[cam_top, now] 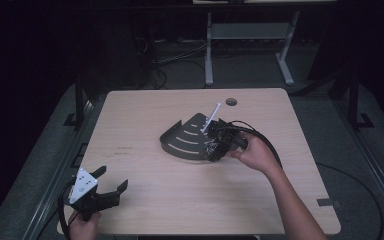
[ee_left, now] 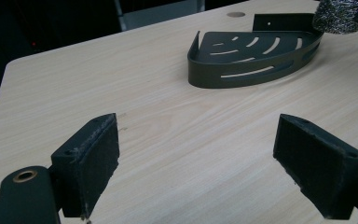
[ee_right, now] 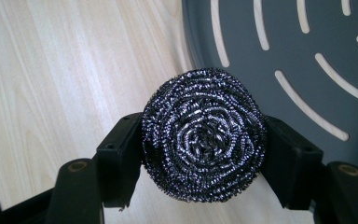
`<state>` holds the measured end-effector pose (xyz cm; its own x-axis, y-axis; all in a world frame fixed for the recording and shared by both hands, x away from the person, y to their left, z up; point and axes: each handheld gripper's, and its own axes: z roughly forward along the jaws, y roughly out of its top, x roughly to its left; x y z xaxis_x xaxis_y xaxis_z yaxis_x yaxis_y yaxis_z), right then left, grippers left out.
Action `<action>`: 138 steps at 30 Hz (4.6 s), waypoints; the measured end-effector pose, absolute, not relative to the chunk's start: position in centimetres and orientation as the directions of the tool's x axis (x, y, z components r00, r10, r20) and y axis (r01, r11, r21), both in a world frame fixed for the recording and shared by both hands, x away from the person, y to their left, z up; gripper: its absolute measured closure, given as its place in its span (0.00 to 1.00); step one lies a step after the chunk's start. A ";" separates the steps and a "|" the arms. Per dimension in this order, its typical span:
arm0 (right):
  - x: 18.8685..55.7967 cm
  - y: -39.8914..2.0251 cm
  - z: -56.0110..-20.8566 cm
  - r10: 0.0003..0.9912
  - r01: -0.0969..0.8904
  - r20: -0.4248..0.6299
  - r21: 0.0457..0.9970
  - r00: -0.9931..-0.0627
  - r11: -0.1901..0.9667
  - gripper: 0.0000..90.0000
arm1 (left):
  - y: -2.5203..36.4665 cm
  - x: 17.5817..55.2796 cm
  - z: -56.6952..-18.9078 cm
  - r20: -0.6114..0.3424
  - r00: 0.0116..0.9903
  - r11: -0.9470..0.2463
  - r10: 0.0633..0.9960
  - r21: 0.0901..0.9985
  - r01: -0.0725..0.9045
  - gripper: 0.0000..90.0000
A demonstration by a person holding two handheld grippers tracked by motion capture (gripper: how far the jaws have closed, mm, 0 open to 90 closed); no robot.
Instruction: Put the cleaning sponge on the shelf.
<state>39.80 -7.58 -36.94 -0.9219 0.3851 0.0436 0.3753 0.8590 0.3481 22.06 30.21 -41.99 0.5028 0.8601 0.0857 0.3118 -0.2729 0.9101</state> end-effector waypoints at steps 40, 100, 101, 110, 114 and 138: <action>45.3 -6.5 -37.1 0.451 0.446 0.069 0.342 -0.890 0.827 0.38 | 30.5 22.0 -41.8 0.083 0.496 -0.265 0.864 0.914 0.308 0.15; 48.3 -4.4 -42.6 0.538 0.545 0.103 0.265 -0.837 0.796 0.38 | 30.7 21.9 -41.9 0.077 0.494 -0.260 0.866 0.914 0.313 0.15; 48.3 -4.5 -42.7 0.535 0.542 0.107 0.268 -0.838 0.797 0.38 | 30.7 21.9 -41.9 0.077 0.495 -0.259 0.866 0.914 0.311 0.15; 48.3 -5.1 -43.0 0.553 0.565 0.128 0.282 -0.823 0.776 0.38 | 30.7 21.9 -41.9 0.077 0.494 -0.259 0.866 0.915 0.310 0.15; 48.3 -5.2 -42.9 0.557 0.569 0.129 0.282 -0.820 0.773 0.37 | 30.6 21.9 -41.9 0.079 0.494 -0.263 0.866 0.912 0.315 0.15; 48.3 -5.3 -42.3 0.558 0.573 0.143 0.302 -0.818 0.762 0.30 | 30.6 22.1 -41.8 0.078 0.493 -0.262 0.867 0.912 0.315 0.15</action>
